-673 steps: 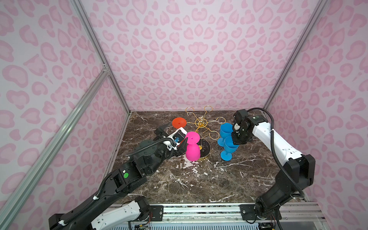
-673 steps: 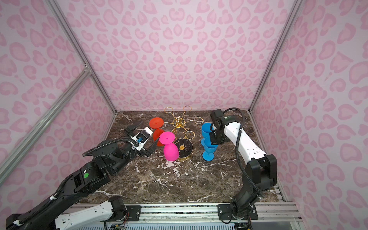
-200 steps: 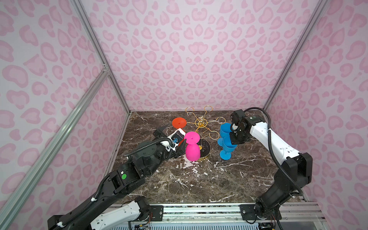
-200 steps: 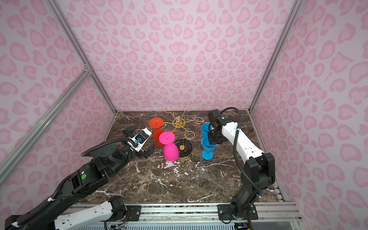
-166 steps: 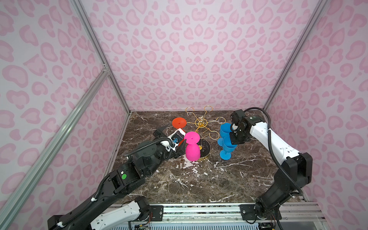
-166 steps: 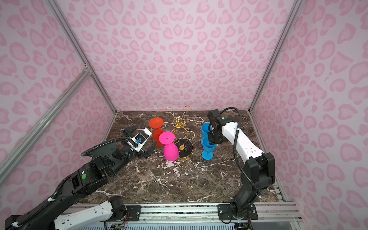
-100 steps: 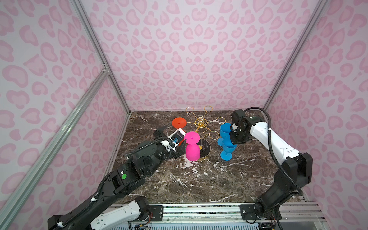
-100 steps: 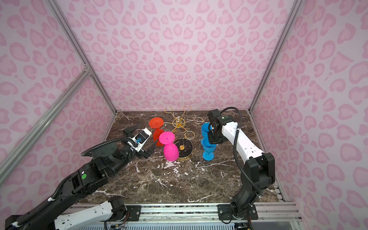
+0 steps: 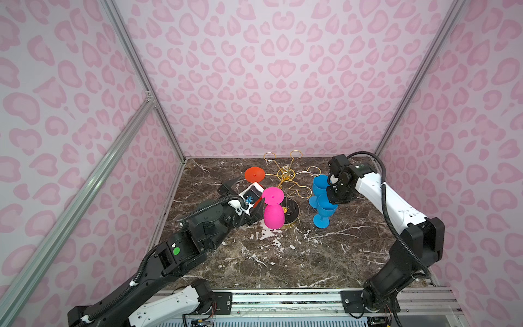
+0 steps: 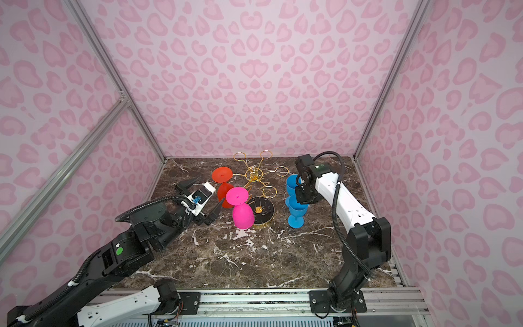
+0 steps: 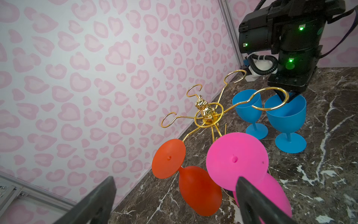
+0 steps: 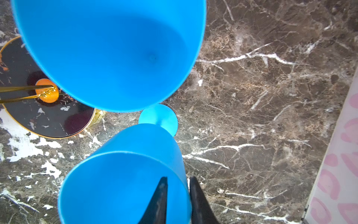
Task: Take the wine glass off the wine glass rack
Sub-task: Place the wine glass at the center of the table.
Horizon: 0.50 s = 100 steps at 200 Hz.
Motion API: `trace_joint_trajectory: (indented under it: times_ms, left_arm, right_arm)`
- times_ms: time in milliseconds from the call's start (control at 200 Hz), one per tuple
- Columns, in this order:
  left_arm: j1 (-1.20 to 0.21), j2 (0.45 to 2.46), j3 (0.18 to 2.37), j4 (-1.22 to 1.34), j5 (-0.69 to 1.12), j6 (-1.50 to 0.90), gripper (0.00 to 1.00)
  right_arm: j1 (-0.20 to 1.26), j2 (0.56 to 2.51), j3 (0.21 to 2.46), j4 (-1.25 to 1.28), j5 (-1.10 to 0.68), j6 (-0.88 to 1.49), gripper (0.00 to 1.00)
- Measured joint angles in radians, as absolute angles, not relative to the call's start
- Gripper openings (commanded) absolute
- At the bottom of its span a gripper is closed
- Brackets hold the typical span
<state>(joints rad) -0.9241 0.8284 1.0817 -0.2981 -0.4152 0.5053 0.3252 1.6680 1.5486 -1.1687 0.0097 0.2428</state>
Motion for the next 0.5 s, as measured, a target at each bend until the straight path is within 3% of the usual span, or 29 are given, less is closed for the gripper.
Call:
trace_joint_trajectory:
  times_ms: [500]
  left_arm:
    - [-0.924,0.829,1.082,-0.300,-0.415,0.505,0.98]
  right_arm:
    - [0.310,1.647,1.594,-1.203,0.011,0.241,0.37]
